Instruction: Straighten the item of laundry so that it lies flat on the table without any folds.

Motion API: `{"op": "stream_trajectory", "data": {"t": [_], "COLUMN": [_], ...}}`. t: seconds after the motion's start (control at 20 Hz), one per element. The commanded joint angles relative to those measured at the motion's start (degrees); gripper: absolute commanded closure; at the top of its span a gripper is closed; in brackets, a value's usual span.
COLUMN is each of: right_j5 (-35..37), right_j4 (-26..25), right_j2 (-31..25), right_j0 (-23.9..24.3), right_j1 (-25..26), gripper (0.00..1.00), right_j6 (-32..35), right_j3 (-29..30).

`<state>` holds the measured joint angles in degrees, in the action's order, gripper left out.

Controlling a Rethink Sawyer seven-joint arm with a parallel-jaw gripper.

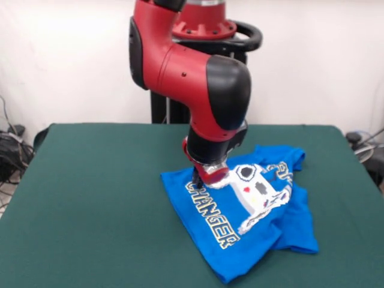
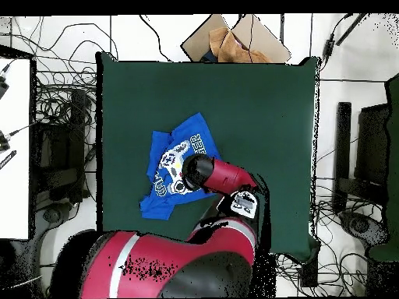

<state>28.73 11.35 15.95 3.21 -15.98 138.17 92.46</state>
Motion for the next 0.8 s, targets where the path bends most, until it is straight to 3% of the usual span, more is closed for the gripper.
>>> {"op": "stream_trajectory", "data": {"t": [0.05, 0.15, 0.4, 0.65, 0.8], "right_j5": [-8.4, -11.1, -12.8, -12.2, -11.9], "right_j4": [0.4, 0.1, 2.7, 6.6, 7.9], "right_j2": [3.3, 6.2, 24.4, 30.0, 29.8], "right_j0": [-2.9, -4.9, -17.8, -21.7, -21.8], "right_j1": [10.1, 12.6, 24.9, 30.1, 30.3], "gripper": [1.0, 1.0, 1.0, 1.0, 1.0], "right_j6": [12.0, 12.9, 23.2, 25.5, 24.0], "right_j3": [-5.4, -7.6, -14.1, -15.6, -15.4]}}
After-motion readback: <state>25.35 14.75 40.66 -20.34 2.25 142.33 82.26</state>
